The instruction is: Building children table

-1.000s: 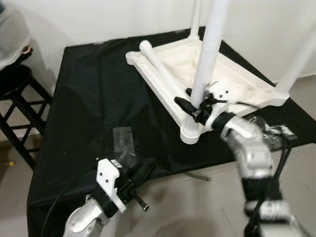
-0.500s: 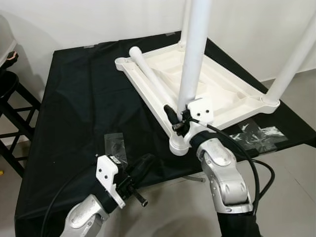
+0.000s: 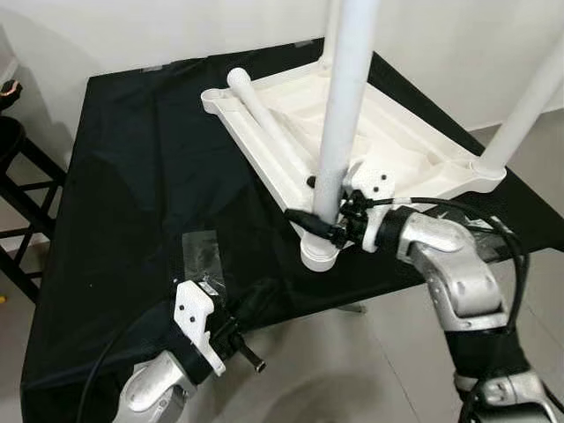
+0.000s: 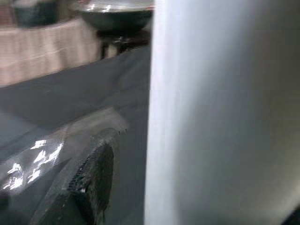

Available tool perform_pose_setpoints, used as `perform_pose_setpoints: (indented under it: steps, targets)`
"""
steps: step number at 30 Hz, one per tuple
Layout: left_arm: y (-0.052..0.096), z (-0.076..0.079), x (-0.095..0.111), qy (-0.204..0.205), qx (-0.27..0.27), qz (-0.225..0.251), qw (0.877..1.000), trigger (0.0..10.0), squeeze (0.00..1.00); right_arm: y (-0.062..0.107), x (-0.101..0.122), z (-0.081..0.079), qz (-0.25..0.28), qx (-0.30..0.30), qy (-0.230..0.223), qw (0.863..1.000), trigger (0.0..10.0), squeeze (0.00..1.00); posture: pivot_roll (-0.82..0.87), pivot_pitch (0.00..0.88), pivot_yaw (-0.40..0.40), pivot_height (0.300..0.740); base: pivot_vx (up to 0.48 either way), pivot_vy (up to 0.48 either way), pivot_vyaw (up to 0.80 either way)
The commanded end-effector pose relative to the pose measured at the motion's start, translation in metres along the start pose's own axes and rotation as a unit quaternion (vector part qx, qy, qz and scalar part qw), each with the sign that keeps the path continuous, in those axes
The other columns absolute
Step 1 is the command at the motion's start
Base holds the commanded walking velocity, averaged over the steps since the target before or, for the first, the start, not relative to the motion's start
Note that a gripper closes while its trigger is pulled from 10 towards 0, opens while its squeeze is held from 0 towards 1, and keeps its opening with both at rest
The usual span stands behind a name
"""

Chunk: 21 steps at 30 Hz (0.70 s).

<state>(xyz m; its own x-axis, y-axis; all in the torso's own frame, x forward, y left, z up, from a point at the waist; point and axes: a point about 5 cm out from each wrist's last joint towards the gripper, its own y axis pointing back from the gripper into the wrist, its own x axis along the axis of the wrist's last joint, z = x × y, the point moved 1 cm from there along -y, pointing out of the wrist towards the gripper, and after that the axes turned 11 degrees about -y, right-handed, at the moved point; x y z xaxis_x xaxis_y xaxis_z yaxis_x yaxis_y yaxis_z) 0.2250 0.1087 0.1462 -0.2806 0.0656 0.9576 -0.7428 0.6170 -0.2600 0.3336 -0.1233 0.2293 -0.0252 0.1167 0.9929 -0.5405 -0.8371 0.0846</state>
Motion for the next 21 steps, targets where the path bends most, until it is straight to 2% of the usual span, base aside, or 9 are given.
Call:
perform_pose_setpoints:
  steps: [1,3,5,8,10,12,13,21]
  targets:
    - [0.004,0.001,0.0,-0.004,0.007,-0.003,1.0,10.0,0.0,0.0,-0.001,0.001,-0.006,0.033,0.0,0.999,10.0,0.0,0.01,0.215,0.001,0.74,0.0,0.0,0.0]
    - [0.004,0.001,0.0,-0.004,0.007,-0.003,1.0,10.0,0.0,0.0,-0.001,0.001,-0.006,0.033,0.0,0.999,10.0,0.0,0.01,0.215,0.001,0.74,0.0,0.0,0.0]
    - [0.006,0.003,0.001,-0.005,0.006,-0.005,1.0,10.0,0.0,0.003,0.002,0.016,-0.019,0.053,0.001,0.998,10.0,0.0,0.03,0.225,0.005,0.74,0.0,0.0,0.0]
    - [0.008,0.004,0.001,-0.005,0.005,-0.006,1.0,10.0,0.0,0.003,0.005,0.023,-0.019,0.055,0.0,0.998,10.0,0.0,0.03,0.226,0.005,0.74,0.0,0.0,0.0]
    - [0.01,0.005,0.002,-0.004,0.002,-0.01,1.0,10.0,0.0,0.002,0.009,0.036,-0.017,0.062,-0.014,0.998,10.0,0.0,0.04,0.238,0.019,0.74,0.0,0.0,0.0]
    - [0.011,0.005,0.002,-0.004,0.001,-0.01,1.0,10.0,0.0,0.002,0.009,0.038,-0.018,0.063,-0.016,0.998,10.0,0.0,0.04,0.238,0.019,0.74,0.0,0.0,0.0]
    - [0.012,0.006,0.003,-0.004,0.001,-0.012,1.0,10.0,0.0,0.002,0.008,0.041,-0.019,0.073,-0.023,0.997,0.0,0.0,0.04,0.243,0.023,0.74,0.0,0.0,0.0]
    - [0.014,0.006,0.004,-0.005,0.0,-0.016,1.0,10.0,0.0,0.004,0.006,0.042,-0.027,0.113,-0.029,0.993,0.0,0.0,0.05,0.255,0.031,0.74,0.0,0.0,0.0]
